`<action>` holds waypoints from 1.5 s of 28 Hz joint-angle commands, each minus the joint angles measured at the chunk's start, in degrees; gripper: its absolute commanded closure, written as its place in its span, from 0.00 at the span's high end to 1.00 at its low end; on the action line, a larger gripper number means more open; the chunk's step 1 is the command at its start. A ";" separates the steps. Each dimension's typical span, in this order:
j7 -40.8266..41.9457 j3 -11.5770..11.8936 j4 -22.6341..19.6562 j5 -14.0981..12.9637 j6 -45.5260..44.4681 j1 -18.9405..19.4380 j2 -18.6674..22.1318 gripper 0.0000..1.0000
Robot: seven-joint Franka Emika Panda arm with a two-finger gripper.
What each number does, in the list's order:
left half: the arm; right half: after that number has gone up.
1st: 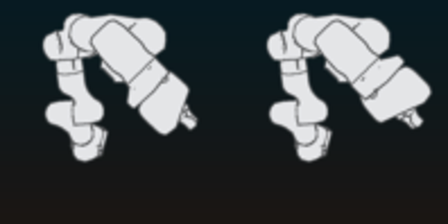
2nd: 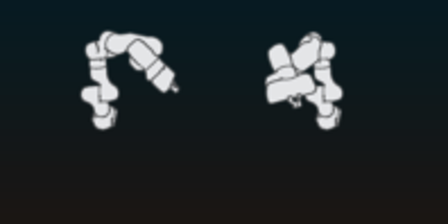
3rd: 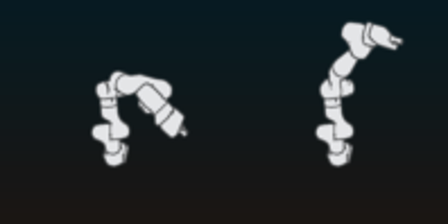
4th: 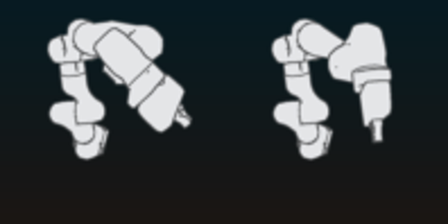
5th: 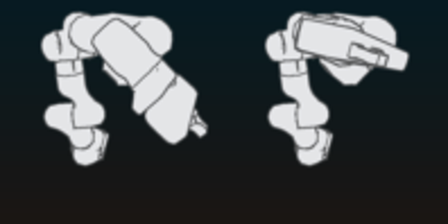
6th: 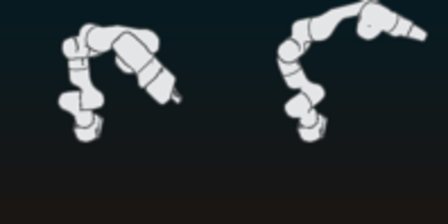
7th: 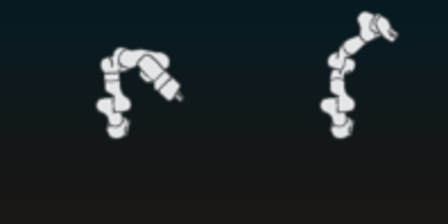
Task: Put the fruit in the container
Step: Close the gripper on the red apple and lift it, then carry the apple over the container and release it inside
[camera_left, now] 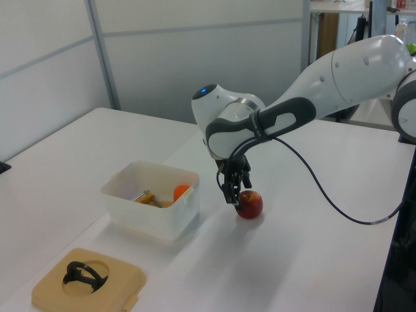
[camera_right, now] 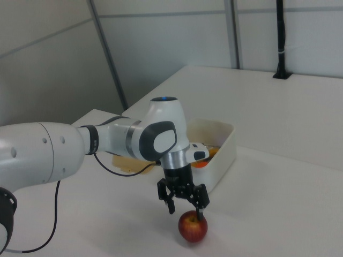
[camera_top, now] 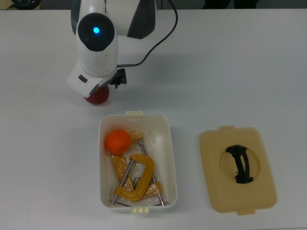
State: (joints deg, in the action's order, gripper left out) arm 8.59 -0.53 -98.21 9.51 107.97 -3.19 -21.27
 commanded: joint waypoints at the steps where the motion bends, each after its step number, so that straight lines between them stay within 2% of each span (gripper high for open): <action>1: 1.43 0.45 -2.51 2.35 2.33 -0.94 0.53 1.00; 6: 1.52 0.45 -2.42 4.03 2.50 -2.43 -0.18 1.00; 8: 2.22 0.45 -2.42 4.20 2.42 -2.78 -0.18 0.85; 9: 3.70 0.45 -2.42 4.20 2.42 -2.79 -0.18 0.63; 10: 4.24 0.45 -2.42 4.12 2.42 -2.79 -0.18 0.53; 14: 4.33 0.45 -2.42 3.85 2.50 -2.79 -0.18 0.42; 15: 4.33 0.36 -2.33 3.59 2.94 -2.79 -0.18 0.35; 18: 4.24 0.36 -2.25 3.41 3.38 -2.70 -0.09 0.27; 21: 4.07 0.36 -1.72 3.24 2.86 -2.70 1.14 0.27; 24: 3.98 0.36 -0.58 1.92 2.51 -2.70 3.07 0.27; 26: 3.98 0.36 0.74 -0.19 2.24 -2.52 4.83 0.27; 32: 3.19 -0.43 6.80 -1.68 0.66 -2.08 6.68 0.27; 34: 0.92 -0.52 8.82 -3.43 0.83 -1.99 6.59 0.27; 35: -2.84 -0.87 10.31 -5.01 1.36 -1.99 6.59 0.27; 39: -9.10 -2.80 10.67 -5.20 4.86 -1.91 6.42 0.27; 40: -12.25 -4.02 10.50 -5.03 9.66 -1.21 6.15 0.28; 42: -15.60 -4.30 9.97 -5.03 14.44 -0.07 5.80 0.28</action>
State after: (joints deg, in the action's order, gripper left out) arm 1.76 -3.17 -88.12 4.94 112.92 -5.48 -14.22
